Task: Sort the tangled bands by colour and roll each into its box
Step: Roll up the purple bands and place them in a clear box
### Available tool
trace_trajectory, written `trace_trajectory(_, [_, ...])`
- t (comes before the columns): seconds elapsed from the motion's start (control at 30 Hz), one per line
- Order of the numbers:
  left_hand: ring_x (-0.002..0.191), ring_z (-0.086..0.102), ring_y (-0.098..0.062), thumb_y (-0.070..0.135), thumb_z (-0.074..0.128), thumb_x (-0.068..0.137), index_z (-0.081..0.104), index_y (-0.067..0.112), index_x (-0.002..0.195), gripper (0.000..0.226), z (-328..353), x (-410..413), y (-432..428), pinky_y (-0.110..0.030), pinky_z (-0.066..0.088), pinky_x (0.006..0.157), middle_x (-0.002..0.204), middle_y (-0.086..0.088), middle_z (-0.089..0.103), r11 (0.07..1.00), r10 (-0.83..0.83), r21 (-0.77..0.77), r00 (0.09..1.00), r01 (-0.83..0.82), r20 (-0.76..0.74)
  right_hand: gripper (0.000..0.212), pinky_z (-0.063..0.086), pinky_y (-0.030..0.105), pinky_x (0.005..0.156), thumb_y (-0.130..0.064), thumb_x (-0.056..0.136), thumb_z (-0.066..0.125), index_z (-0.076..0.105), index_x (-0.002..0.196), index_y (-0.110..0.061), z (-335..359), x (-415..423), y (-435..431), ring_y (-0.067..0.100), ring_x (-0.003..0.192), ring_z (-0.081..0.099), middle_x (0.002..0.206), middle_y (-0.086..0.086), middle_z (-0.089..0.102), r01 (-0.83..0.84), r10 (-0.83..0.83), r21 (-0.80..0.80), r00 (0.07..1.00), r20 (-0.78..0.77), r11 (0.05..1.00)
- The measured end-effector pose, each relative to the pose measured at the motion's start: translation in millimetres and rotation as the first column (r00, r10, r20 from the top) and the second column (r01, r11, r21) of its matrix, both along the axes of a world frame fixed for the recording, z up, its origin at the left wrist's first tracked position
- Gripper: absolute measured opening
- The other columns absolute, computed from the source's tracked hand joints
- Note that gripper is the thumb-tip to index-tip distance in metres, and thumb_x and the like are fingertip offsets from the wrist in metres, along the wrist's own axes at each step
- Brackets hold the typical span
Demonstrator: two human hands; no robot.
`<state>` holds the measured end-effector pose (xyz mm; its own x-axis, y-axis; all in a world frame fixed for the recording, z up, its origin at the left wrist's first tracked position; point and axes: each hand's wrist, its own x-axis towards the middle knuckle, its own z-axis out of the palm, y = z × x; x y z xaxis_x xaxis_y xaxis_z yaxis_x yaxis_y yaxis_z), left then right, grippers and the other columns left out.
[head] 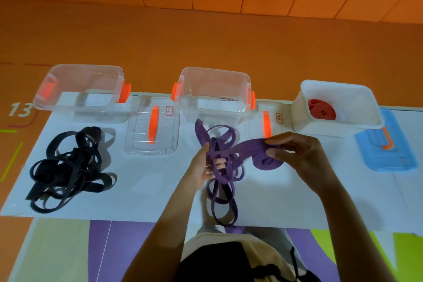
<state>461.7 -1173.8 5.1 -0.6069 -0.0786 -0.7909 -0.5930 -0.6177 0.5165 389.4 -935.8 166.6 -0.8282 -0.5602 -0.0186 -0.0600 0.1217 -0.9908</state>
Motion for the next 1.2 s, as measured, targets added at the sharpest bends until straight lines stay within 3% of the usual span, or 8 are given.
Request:
trace_trajectory(0.1, [0.069, 0.072, -0.020, 0.055, 0.038, 0.109, 0.070, 0.017, 0.118, 0.051, 7.7, -4.1, -12.2, -0.029, 0.060, 0.069, 0.087, -0.008, 0.076, 0.890, -0.290, -0.338, 0.952, 0.305, 0.096, 0.031, 0.059, 0.018, 0.075, -0.016, 0.076, 0.082, 0.080, 0.094, -0.040, 0.8, -6.6, 7.7, 0.012, 0.098, 0.075, 0.099, -0.007, 0.079, 0.025, -0.025, 0.014, 1.000, -0.001, 1.000])
trace_trajectory(0.23, [0.083, 0.078, -0.024, 0.062, 0.053, 0.101, 0.065, 0.032, 0.123, 0.039, 10.4, -2.2, -31.4, -0.035, 0.061, 0.078, 0.095, -0.005, 0.079, 0.621, -0.539, -0.468, 0.776, 0.628, 0.327, 0.027, 0.059, 0.018, 0.075, -0.020, 0.077, 0.082, 0.080, 0.095, -0.040, -2.9, -12.0, 13.7, 0.013, 0.097, 0.075, 0.100, -0.006, 0.079, 0.022, -0.022, 0.040, 1.000, -0.001, 0.999])
trace_trajectory(0.33, [0.087, 0.071, -0.020, 0.057, 0.064, 0.098, 0.066, 0.034, 0.120, 0.032, 10.0, -11.5, -34.7, -0.030, 0.059, 0.068, 0.097, 0.005, 0.069, 0.495, -0.567, -0.541, 0.725, 0.680, 0.392, 0.025, 0.058, 0.017, 0.075, -0.022, 0.076, 0.083, 0.080, 0.096, -0.035, -6.3, -15.7, 16.9, 0.010, 0.094, 0.075, 0.099, -0.007, 0.079, 0.029, -0.029, 0.057, 1.000, -0.010, 0.998])
trace_trajectory(0.53, [0.102, 0.070, -0.031, 0.071, 0.055, 0.096, 0.073, 0.010, 0.096, 0.064, 2.7, -52.6, -22.9, -0.045, 0.056, 0.097, 0.099, -0.009, 0.073, 0.063, -0.626, -0.672, 0.553, 0.738, 0.549, 0.026, 0.057, 0.015, 0.074, -0.027, 0.075, 0.085, 0.080, 0.099, -0.033, -13.1, -18.8, 21.9, 0.008, 0.099, 0.074, 0.101, -0.010, 0.079, -0.005, 0.003, 0.081, 1.000, 0.024, 0.997])
trace_trajectory(0.77, [0.101, 0.072, -0.027, 0.058, 0.074, 0.085, 0.062, 0.015, 0.098, 0.047, -1.7, -68.4, -6.7, -0.036, 0.056, 0.084, 0.092, -0.002, 0.068, -0.073, -0.625, -0.622, 0.450, 0.780, 0.638, 0.024, 0.060, 0.020, 0.078, -0.032, 0.076, 0.085, 0.080, 0.098, -0.039, -12.5, -15.8, 25.5, 0.015, 0.099, 0.076, 0.101, -0.007, 0.080, -0.082, 0.075, 0.087, 0.994, 0.083, 0.993])
trace_trajectory(0.87, [0.098, 0.074, -0.031, 0.034, 0.077, 0.085, 0.068, 0.003, 0.097, 0.035, -4.6, -72.7, -15.3, -0.043, 0.061, 0.091, 0.091, -0.012, 0.071, 0.057, -0.642, -0.634, 0.515, 0.771, 0.568, 0.024, 0.058, 0.018, 0.077, -0.028, 0.076, 0.085, 0.081, 0.098, -0.036, -12.9, -13.8, 27.4, 0.015, 0.099, 0.076, 0.100, -0.007, 0.080, -0.089, 0.083, 0.070, 0.992, 0.094, 0.994])
trace_trajectory(1.1, [0.082, 0.067, -0.024, 0.020, 0.060, 0.096, 0.071, 0.006, 0.094, 0.018, 18.0, -71.9, -34.3, -0.030, 0.056, 0.068, 0.083, -0.010, 0.069, 0.761, -0.328, -0.536, 0.930, 0.364, 0.166, 0.022, 0.059, 0.020, 0.077, -0.016, 0.081, 0.085, 0.082, 0.099, -0.029, -11.8, -14.7, 37.2, 0.015, 0.099, 0.076, 0.103, 0.000, 0.080, -0.007, 0.008, -0.012, 0.993, 0.116, 1.000])
trace_trajectory(1.2, [0.075, 0.064, -0.020, 0.020, 0.049, 0.102, 0.068, 0.011, 0.097, 0.021, 41.6, -73.0, -41.8, -0.028, 0.053, 0.065, 0.076, -0.004, 0.069, 0.841, -0.284, -0.470, 0.958, 0.268, 0.039, 0.023, 0.059, 0.021, 0.075, -0.014, 0.082, 0.083, 0.082, 0.100, -0.028, -15.5, -14.3, 36.5, 0.016, 0.097, 0.076, 0.101, 0.001, 0.080, 0.029, -0.028, -0.008, 0.991, 0.129, 1.000])
